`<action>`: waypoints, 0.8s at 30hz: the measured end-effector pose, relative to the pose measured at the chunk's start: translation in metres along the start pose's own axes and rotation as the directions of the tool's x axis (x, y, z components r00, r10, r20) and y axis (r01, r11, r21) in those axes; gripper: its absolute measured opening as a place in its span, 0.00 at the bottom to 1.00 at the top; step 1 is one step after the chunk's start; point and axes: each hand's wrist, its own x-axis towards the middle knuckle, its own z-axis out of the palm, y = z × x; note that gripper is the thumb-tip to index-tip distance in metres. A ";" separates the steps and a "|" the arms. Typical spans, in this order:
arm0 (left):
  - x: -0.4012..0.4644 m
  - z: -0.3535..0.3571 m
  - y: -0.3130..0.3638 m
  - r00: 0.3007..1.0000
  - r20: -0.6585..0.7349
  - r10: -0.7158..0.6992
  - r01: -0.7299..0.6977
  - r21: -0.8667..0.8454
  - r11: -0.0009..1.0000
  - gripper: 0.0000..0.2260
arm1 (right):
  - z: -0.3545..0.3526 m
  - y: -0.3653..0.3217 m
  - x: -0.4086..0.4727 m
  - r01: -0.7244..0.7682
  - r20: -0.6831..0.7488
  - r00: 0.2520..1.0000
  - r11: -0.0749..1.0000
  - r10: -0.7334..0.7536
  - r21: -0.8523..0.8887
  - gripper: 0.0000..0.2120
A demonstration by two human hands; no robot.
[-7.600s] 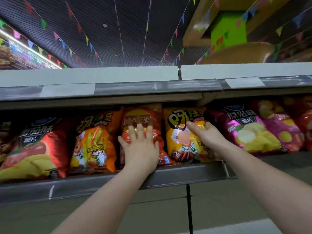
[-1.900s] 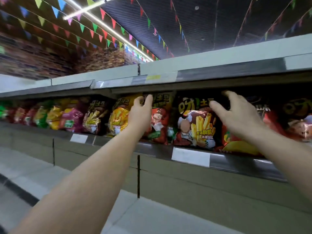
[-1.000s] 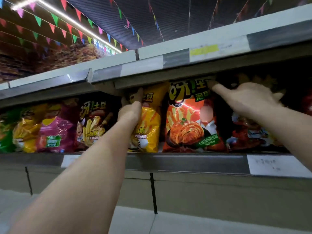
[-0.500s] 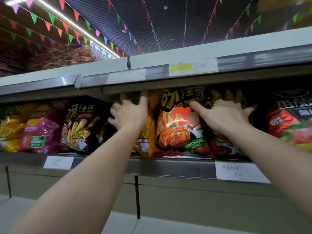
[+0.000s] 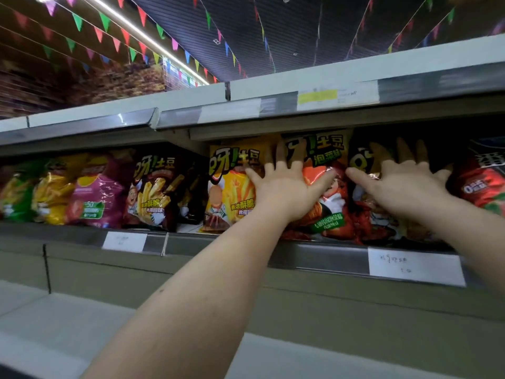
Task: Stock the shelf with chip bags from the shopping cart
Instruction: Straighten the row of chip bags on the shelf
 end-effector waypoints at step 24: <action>-0.061 -0.052 -0.255 0.703 -0.358 -0.615 0.329 -0.603 0.727 0.16 | 0.045 -0.239 -0.049 0.464 -0.161 0.856 0.594 -0.491 0.657 0.23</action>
